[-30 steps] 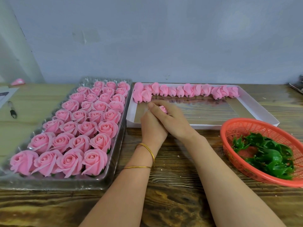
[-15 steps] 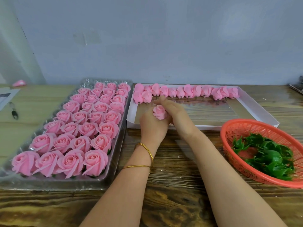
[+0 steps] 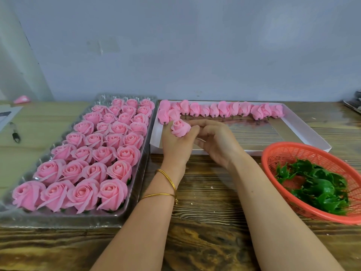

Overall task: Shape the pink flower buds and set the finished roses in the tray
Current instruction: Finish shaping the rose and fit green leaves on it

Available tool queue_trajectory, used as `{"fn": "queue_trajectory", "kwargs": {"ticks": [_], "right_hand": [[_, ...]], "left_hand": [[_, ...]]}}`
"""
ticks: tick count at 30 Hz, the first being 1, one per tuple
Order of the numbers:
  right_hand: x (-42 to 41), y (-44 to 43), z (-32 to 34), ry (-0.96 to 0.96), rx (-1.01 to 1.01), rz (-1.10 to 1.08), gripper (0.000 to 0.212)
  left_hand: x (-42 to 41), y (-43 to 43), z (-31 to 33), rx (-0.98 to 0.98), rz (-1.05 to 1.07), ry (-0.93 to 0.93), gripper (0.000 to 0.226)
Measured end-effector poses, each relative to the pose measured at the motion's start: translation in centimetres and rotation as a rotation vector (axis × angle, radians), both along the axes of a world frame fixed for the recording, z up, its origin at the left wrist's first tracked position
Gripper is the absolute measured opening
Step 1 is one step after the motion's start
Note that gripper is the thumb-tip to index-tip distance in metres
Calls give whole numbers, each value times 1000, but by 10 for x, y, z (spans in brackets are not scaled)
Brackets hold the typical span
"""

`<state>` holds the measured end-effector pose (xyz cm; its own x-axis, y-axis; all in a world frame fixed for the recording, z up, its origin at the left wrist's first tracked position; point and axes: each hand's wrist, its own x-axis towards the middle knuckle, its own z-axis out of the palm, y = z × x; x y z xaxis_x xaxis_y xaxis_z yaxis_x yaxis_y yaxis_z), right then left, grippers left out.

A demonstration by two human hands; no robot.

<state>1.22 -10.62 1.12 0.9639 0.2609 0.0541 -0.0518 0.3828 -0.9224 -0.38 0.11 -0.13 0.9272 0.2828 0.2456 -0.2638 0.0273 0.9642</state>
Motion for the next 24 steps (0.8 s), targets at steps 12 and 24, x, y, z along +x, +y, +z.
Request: {"fn": "queue_trajectory", "kwargs": {"ticks": [12,24], "right_hand": [[-8,-6,0,29,-15,287,25],[-9,-6,-3,-1,38,305,24]], "left_hand": [[-4,1,5,-196,-162,28,22],[-4,6,7,-85,-268,-23,26]]}}
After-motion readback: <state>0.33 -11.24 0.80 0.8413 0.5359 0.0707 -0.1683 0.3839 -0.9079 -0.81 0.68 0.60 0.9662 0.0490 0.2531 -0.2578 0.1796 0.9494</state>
